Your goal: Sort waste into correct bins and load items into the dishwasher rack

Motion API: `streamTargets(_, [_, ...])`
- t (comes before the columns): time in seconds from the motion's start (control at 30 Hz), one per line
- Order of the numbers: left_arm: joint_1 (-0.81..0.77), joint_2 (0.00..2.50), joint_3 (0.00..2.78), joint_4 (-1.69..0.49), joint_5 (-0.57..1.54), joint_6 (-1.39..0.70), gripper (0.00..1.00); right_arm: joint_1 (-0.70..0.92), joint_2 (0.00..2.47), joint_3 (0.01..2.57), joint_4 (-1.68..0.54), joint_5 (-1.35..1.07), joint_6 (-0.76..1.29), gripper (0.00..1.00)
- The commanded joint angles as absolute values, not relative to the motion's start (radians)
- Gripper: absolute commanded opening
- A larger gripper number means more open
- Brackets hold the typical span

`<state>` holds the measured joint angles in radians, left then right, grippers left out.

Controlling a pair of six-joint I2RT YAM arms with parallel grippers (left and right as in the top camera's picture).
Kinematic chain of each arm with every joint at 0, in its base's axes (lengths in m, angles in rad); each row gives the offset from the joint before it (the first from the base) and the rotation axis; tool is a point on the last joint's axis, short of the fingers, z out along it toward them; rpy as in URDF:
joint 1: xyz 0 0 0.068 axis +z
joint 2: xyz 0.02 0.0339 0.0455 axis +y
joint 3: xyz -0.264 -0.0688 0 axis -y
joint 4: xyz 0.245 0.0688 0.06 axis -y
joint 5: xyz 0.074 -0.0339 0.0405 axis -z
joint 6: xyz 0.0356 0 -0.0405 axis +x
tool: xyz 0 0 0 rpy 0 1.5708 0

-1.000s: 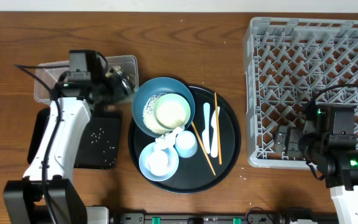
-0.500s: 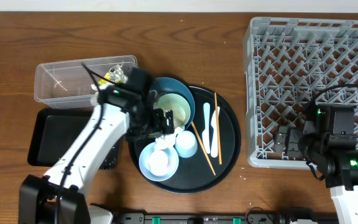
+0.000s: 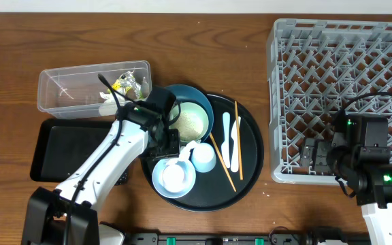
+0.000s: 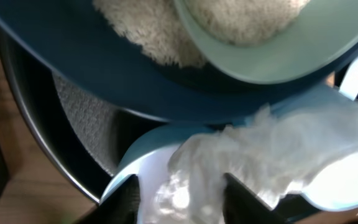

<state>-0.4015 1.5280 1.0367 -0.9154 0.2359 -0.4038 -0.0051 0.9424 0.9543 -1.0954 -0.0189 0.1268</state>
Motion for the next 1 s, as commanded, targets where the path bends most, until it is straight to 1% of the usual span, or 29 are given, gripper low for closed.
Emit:
streamTargets(0.0, [-0.414,1.517,1.023,-0.910,0.223,-0.406,0.30,0.007,0.941,0.973,-1.096,-0.023,0.142,0.99])
streamTargets(0.1, [-0.421,1.517,1.023,-0.907,0.223,-0.406,0.19,0.007,0.941,0.973,-1.096,-0.023,0.142,0.99])
streamTargets(0.13, [-0.423,1.517,1.023,-0.905,0.223,-0.406,0.11,0.007,0.941,0.973,-1.096,-0.023,0.142,0.99])
streamTargets(0.17, [-0.423,1.517,1.023,-0.903,0.223,-0.406,0.06,0.007,0.941,0.973,-1.096,-0.023,0.142,0.99])
streamTargets(0.33, [-0.422,1.515,1.030,-0.891,0.222,-0.400,0.06,0.007,0.941,0.973,-1.097,-0.023,0.142,0.99])
streamTargets(0.5, [-0.422,1.500,1.110,-0.915,0.217,-0.356,0.06,0.007,0.941,0.973,-1.097,-0.023,0.142,0.99])
streamTargets(0.57, [-0.419,1.485,1.155,-0.915,0.178,-0.348,0.06,0.007,0.941,0.973,-1.097,-0.023,0.141,0.99])
streamTargets(0.73, [-0.378,1.443,1.267,-0.914,-0.001,-0.330,0.06,0.007,0.941,0.973,-1.097,-0.023,0.142,0.99])
streamTargets(0.87, [-0.297,1.435,1.333,-0.891,-0.117,-0.322,0.06,0.007,0.941,0.973,-1.097,-0.023,0.142,0.99])
streamTargets(0.97, [-0.221,1.437,1.335,-0.826,-0.125,-0.322,0.06,0.007,0.941,0.973,-1.097,-0.023,0.142,0.99])
